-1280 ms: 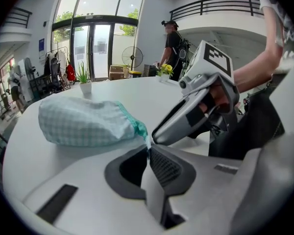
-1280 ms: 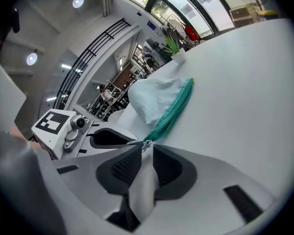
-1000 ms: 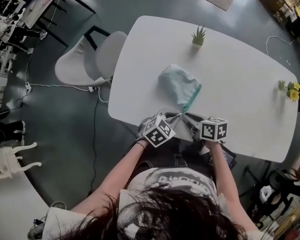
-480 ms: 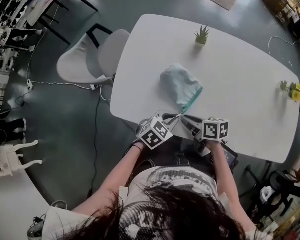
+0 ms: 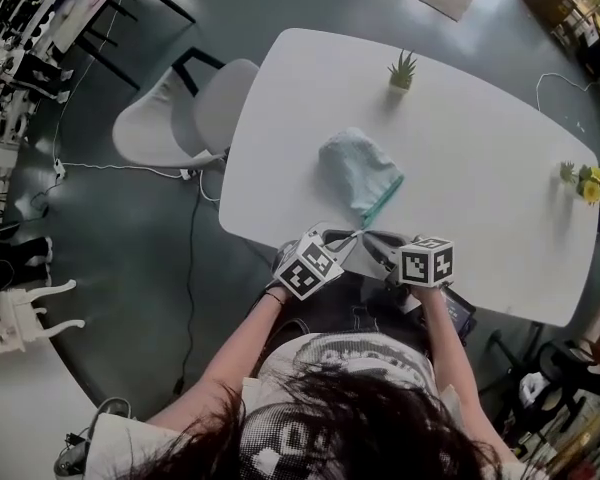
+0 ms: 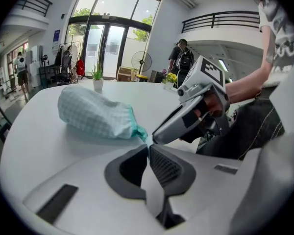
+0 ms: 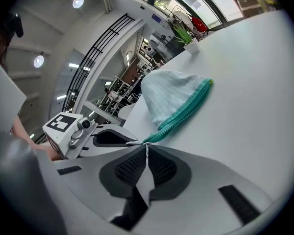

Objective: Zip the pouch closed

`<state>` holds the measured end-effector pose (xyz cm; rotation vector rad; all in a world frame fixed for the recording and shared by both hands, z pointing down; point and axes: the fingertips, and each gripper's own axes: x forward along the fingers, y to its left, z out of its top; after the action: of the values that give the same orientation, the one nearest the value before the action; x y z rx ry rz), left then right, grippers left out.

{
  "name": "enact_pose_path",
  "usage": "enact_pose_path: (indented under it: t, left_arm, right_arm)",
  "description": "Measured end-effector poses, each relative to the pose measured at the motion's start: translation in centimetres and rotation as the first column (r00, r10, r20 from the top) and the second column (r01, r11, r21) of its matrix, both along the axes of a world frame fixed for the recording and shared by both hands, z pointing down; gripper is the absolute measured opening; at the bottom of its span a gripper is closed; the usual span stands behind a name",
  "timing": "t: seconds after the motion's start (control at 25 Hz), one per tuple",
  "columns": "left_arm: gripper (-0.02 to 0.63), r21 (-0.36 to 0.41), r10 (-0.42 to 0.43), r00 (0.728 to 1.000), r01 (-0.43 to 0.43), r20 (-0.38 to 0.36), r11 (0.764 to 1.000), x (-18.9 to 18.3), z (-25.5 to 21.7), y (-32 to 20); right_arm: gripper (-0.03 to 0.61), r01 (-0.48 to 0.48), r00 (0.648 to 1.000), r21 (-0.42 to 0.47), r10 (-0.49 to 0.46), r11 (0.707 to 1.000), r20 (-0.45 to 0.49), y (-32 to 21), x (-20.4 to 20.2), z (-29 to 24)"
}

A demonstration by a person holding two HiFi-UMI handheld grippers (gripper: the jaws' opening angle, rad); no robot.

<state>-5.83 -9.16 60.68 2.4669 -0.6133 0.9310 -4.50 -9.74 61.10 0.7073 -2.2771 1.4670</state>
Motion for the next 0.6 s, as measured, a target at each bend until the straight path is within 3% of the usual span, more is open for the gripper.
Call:
enact_pose_path:
  t: [0.16,0.32,0.6]
  left_arm:
    - [0.023,-0.001,-0.001,1.000,0.001,0.000,1.000,0.34,0.08,0.17]
    - [0.023,-0.005,0.000,1.000,0.000,0.001,1.000,0.45,-0.13,0.20]
    - [0.021,-0.026,0.000,1.000,0.000,-0.015,1.000,0.35,-0.04,0.34]
  right_arm:
    - [0.017,0.106,0.990,0.079,-0.099,0.991,-0.097,0.39,-0.22,0.02]
    - [0.017,0.226,0.954,0.150,-0.187,0.963,-0.235,0.50,-0.34,0.48]
    - [0.005,0.313,0.908,0.205,-0.229,0.927,-0.352,0.30,-0.12,0.71]
